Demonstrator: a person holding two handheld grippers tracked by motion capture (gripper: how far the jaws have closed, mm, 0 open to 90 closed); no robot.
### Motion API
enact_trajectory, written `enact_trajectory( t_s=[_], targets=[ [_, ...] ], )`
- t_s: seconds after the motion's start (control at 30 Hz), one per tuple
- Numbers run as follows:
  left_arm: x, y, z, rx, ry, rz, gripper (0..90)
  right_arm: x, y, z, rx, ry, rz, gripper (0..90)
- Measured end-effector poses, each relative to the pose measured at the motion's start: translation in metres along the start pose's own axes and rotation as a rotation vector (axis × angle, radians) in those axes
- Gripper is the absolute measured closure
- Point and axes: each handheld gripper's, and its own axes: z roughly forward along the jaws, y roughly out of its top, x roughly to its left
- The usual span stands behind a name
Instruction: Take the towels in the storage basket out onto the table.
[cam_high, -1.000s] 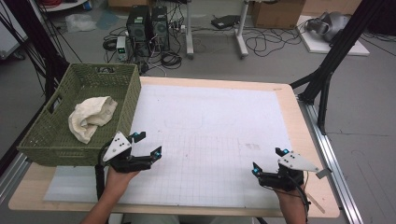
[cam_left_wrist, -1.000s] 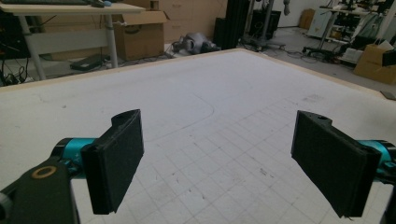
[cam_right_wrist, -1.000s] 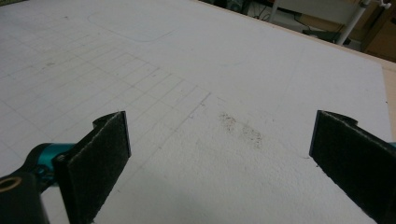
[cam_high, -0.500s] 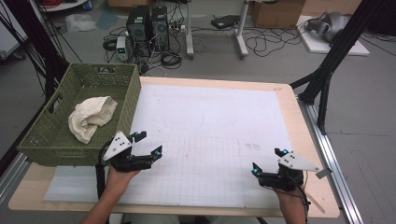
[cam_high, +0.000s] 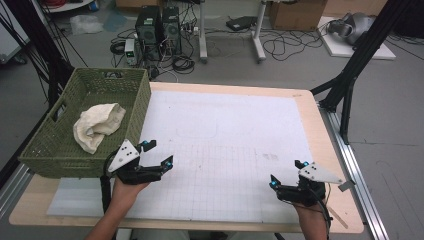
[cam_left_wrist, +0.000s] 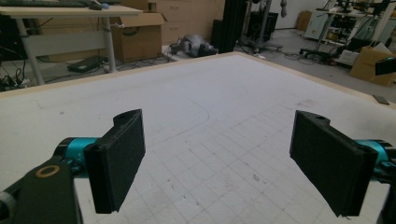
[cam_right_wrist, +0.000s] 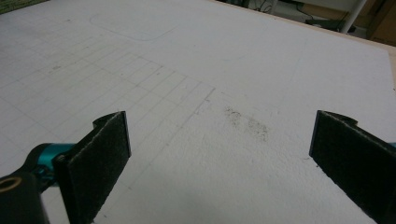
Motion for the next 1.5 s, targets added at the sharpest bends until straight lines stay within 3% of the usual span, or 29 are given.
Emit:
enact_trajectory(
  t_s=[0.1,0.37,0.5,0.63,0.67,0.87,1.07,1.23,1.33,1.5],
  targets=[
    [0.002,0.002,-0.004,-0.001,0.003,-0.003,18.6,0.001,0.004,0.003,0.002,0.040,-0.016,9.0],
    [0.006,0.011,-0.012,0.003,0.005,-0.012,18.6,0.002,0.005,0.007,-0.007,0.041,-0.018,8.9],
    [0.010,0.025,-0.019,-0.016,-0.003,-0.015,18.4,0.003,0.004,0.009,0.017,0.022,-0.056,8.9],
    [0.019,0.039,-0.026,-0.032,-0.003,-0.021,18.2,0.002,0.004,0.008,0.007,0.036,-0.040,8.0],
    [0.021,0.042,-0.028,-0.034,0.001,-0.021,18.2,0.002,0.004,0.008,0.008,0.027,-0.037,1.2],
    [0.033,0.057,-0.039,-0.042,0.031,-0.011,18.0,0.002,0.004,0.008,-0.001,0.004,-0.022,0.8],
    [0.056,0.072,-0.051,-0.035,0.072,-0.005,18.0,0.002,0.004,0.006,-0.006,0.015,-0.022,0.9],
    [0.086,0.091,-0.061,-0.035,0.130,0.003,18.0,0.003,0.003,0.006,-0.009,0.023,-0.021,0.9],
    [0.106,0.098,-0.065,-0.033,0.164,-0.015,17.9,0.004,0.003,0.007,-0.005,0.022,-0.036,0.9],
    [0.136,0.099,-0.066,0.016,0.222,-0.025,17.9,0.004,0.002,0.008,0.004,0.017,-0.037,1.0]
  ],
)
